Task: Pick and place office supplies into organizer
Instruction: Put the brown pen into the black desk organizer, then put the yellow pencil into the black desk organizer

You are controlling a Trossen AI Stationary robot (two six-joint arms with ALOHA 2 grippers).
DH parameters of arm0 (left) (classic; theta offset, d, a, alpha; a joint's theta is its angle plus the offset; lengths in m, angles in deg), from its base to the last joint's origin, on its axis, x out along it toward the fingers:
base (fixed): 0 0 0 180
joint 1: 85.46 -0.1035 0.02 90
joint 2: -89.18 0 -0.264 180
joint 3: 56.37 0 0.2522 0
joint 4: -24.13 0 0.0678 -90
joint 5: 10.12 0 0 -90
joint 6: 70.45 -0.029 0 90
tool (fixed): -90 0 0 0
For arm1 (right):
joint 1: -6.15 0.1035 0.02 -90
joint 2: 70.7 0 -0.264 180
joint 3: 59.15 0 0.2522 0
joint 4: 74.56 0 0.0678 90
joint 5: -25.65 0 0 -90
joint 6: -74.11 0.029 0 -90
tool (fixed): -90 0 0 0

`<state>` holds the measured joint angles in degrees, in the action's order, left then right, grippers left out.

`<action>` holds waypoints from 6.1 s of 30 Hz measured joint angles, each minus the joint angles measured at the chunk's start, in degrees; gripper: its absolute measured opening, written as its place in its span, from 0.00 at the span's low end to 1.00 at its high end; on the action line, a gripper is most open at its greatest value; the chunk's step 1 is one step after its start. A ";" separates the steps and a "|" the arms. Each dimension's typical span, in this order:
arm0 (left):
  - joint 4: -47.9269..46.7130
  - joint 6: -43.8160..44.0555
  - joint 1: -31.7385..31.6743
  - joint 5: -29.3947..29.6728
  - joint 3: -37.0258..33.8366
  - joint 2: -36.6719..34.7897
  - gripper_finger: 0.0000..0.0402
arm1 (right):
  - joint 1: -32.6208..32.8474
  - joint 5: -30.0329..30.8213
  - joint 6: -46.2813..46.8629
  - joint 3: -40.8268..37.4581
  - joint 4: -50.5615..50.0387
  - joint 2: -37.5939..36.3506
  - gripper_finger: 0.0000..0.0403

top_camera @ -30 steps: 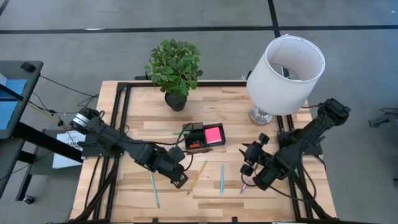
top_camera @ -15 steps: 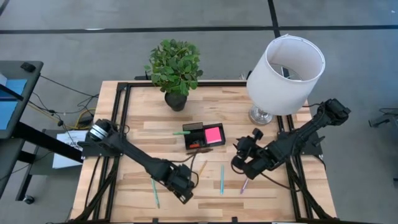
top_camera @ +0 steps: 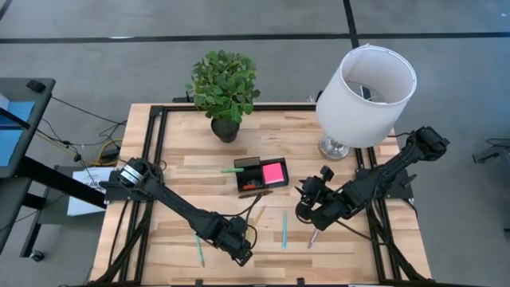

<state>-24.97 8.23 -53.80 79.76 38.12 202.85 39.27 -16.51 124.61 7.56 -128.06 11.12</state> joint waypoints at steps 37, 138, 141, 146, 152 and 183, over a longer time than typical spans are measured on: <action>-6.38 -60.78 -15.30 20.76 0.39 3.65 0.33 | 4.74 -7.13 0.48 0.02 9.36 0.02 0.28; -52.00 -123.40 -17.34 81.37 10.14 3.65 0.03 | -7.46 -7.41 0.50 0.02 16.52 0.02 0.28; -50.37 -123.14 -18.08 81.37 8.51 3.43 0.03 | -8.41 -7.41 0.50 0.02 16.50 0.02 0.28; -47.09 -122.39 -18.21 84.51 7.52 3.32 0.06 | -10.00 -7.39 0.50 0.02 16.50 0.02 0.28; -40.92 -122.19 -18.08 81.75 7.54 3.48 0.14 | -11.65 -7.39 0.50 0.02 16.50 0.02 0.28; -39.87 -97.99 -9.92 82.27 20.46 3.84 0.16 | -15.28 -7.37 0.50 0.02 16.57 0.02 0.28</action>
<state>-64.84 -89.76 -63.73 162.03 58.58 206.69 23.99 -23.88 125.11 7.58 -111.50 11.14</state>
